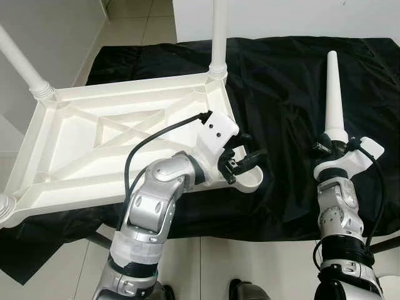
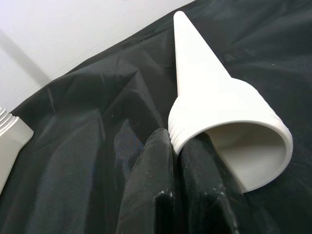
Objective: Building children table
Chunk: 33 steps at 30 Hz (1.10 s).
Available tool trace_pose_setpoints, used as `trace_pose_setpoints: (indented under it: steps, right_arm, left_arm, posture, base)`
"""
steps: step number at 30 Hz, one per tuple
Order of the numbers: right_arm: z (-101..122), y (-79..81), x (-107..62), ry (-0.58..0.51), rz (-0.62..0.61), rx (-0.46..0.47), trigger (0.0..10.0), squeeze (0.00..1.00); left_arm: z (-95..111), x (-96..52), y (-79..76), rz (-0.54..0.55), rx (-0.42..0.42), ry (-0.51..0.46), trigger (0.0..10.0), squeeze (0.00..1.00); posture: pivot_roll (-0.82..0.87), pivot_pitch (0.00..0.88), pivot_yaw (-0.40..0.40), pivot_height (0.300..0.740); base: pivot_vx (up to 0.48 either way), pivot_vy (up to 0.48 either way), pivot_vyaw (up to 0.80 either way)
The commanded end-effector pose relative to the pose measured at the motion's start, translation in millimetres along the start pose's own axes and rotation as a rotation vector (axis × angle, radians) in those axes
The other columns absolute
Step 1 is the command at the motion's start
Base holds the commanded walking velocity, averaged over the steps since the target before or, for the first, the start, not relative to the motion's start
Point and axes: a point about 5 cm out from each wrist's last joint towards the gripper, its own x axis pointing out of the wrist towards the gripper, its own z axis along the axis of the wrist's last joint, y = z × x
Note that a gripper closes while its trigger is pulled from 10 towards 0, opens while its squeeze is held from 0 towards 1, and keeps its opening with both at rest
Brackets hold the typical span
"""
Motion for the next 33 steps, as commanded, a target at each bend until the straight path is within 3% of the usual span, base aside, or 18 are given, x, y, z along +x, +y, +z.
trace_pose_setpoints:
  steps: [1,2,3,5,6,7,10,13,15,16,23,24,25,26,28,30,33]
  right_arm:
    - [-5,1.8,0.1,0.015,-0.014,-0.029,3.6,0.00]
    - [-5,1.8,0.1,0.015,-0.014,-0.029,3.6,0.00]
    - [2,5.4,0.2,-0.053,0.003,-0.122,10.0,0.00]
    - [2,5.4,0.2,-0.053,0.003,-0.122,10.0,0.00]
    - [11,12.3,-0.9,-0.130,0.031,-0.206,10.0,0.00]
    - [11,12.3,-0.9,-0.130,0.031,-0.206,10.0,0.00]
    - [23,35.4,-2.9,-0.234,0.115,-0.284,10.0,0.00]
    - [28,50.3,-2.8,-0.274,0.161,-0.303,10.0,0.00]
    - [28,50.3,-2.8,-0.274,0.161,-0.303,10.0,0.00]
    - [32,60.1,-2.2,-0.299,0.195,-0.312,10.0,0.00]
    - [32,60.1,-2.2,-0.299,0.195,-0.312,10.0,0.00]
    - [37,74.3,-2.0,-0.336,0.248,-0.328,10.0,0.00]
    - [49,97.3,-1.4,-0.415,0.332,-0.357,10.0,0.00]
    - [49,97.3,-1.4,-0.415,0.332,-0.357,10.0,0.00]
    - [65,125.3,-2.1,-0.523,0.437,-0.401,10.0,0.00]
    - [73,137.9,-1.6,-0.576,0.490,-0.424,10.0,0.00]
    - [75,141.9,-1.7,-0.597,0.506,-0.434,10.0,0.00]
  left_arm:
    - [0,0.0,11.6,0.199,0.008,0.007,10.0,0.00]
    - [0,0.0,11.6,0.199,0.008,0.007,10.0,0.00]
    - [0,-0.2,12.5,0.203,0.012,0.006,10.0,0.00]
    - [0,-0.2,12.5,0.203,0.012,0.006,10.0,0.00]
    - [-1,-0.9,13.5,0.202,0.010,0.006,10.0,0.00]
    - [-1,-0.9,13.5,0.202,0.010,0.006,10.0,0.00]
    - [1,-4.2,18.4,0.202,-0.006,-0.005,10.0,0.00]
    - [5,-6.6,22.7,0.204,-0.017,-0.019,10.0,0.00]
    - [5,-6.6,22.7,0.204,-0.017,-0.019,10.0,0.00]
    - [9,-8.0,26.2,0.208,-0.029,-0.038,10.0,0.00]
    - [9,-8.0,26.2,0.208,-0.029,-0.038,10.0,0.00]
    - [14,-9.9,30.3,0.209,-0.045,-0.061,10.0,0.00]
    - [26,-13.8,35.7,0.175,-0.087,-0.119,10.0,1.00]
    - [26,-13.8,35.7,0.175,-0.087,-0.119,10.0,1.00]
    - [41,-18.6,39.2,0.099,-0.128,-0.183,10.0,1.00]
    - [46,-19.8,37.9,0.045,-0.110,-0.174,10.0,1.00]
    - [47,-19.8,37.3,0.030,-0.093,-0.162,10.0,1.00]
  posture:
    - [-0.06,0.149,0.090,0.740]
    - [-0.06,0.149,0.090,0.740]
    - [-0.06,0.148,0.089,0.740]
    - [-0.06,0.148,0.089,0.740]
    - [-0.06,0.149,0.086,0.740]
    - [-0.06,0.149,0.086,0.740]
    - [-0.07,0.146,0.082,0.740]
    - [-0.07,0.142,0.080,0.740]
    - [-0.07,0.142,0.080,0.740]
    - [-0.07,0.137,0.078,0.740]
    - [-0.07,0.137,0.078,0.740]
    - [-0.07,0.129,0.076,0.740]
    - [-0.07,0.111,0.069,0.740]
    - [-0.07,0.111,0.069,0.740]
    - [-0.07,0.104,0.067,0.740]
    - [-0.08,0.097,0.066,0.740]
    - [-0.08,0.097,0.066,0.740]
  base:
    - [0.000,0.000,0.00]
    - [0.000,0.000,0.00]
    - [0.000,0.000,0.00]
    - [0.000,0.000,0.00]
    - [0.000,0.000,0.00]
    - [0.000,0.000,0.00]
    - [0.000,0.000,0.00]
    - [0.000,0.000,0.00]
    - [0.000,0.000,0.00]
    - [0.000,0.000,0.00]
    - [0.000,0.000,0.00]
    - [0.000,0.000,0.00]
    - [0.000,0.000,0.00]
    - [0.000,0.000,0.00]
    - [0.000,0.000,0.00]
    - [0.000,0.000,0.00]
    - [0.000,0.000,0.00]
